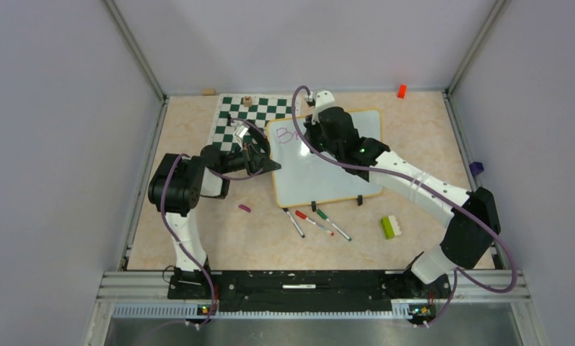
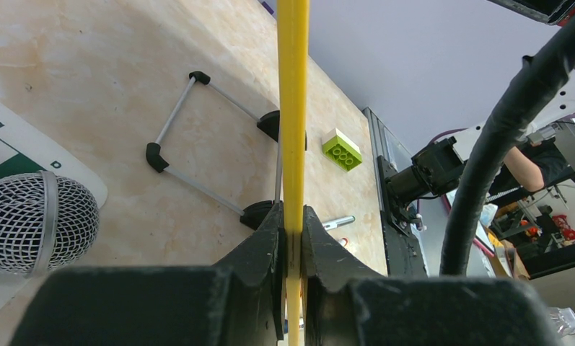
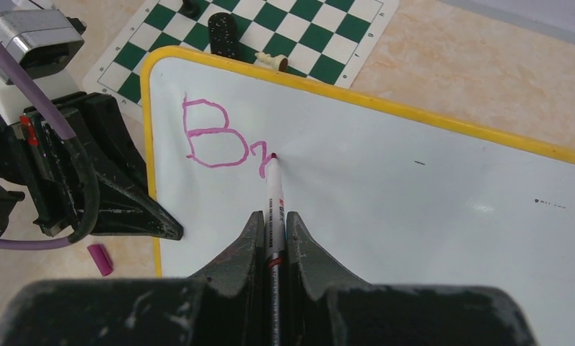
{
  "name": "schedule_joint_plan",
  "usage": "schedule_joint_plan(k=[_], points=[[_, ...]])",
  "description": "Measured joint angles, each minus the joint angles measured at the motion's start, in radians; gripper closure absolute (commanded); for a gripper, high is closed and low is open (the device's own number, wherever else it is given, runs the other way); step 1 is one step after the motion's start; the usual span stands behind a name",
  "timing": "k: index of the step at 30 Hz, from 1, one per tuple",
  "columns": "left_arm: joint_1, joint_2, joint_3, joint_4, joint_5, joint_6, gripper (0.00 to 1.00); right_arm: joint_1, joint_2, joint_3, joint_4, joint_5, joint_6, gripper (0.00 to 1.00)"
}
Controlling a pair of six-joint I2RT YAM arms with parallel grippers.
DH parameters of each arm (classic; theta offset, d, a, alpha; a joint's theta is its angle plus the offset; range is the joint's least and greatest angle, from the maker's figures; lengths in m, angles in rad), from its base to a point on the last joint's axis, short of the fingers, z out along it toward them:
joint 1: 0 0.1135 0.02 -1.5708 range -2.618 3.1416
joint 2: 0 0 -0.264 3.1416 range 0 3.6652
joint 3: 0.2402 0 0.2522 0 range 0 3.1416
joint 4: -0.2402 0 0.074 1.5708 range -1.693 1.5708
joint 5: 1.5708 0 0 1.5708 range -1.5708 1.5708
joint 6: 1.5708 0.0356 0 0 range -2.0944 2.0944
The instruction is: Write a sentence on the whiteboard
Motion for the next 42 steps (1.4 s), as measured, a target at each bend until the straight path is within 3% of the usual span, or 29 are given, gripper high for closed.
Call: schedule_joint_plan(k=[13,42], points=[[0.0,0.0,0.0,0.008,0.007,0.001,1.0,-0.002,-0.062,0.0,0.019,-0.014,0.0,1.0],[0.0,0.0,0.0,0.007,0.006,0.0,1.0,-0.012,-0.006,-0.001,0.061,0.042,0.0,1.0]])
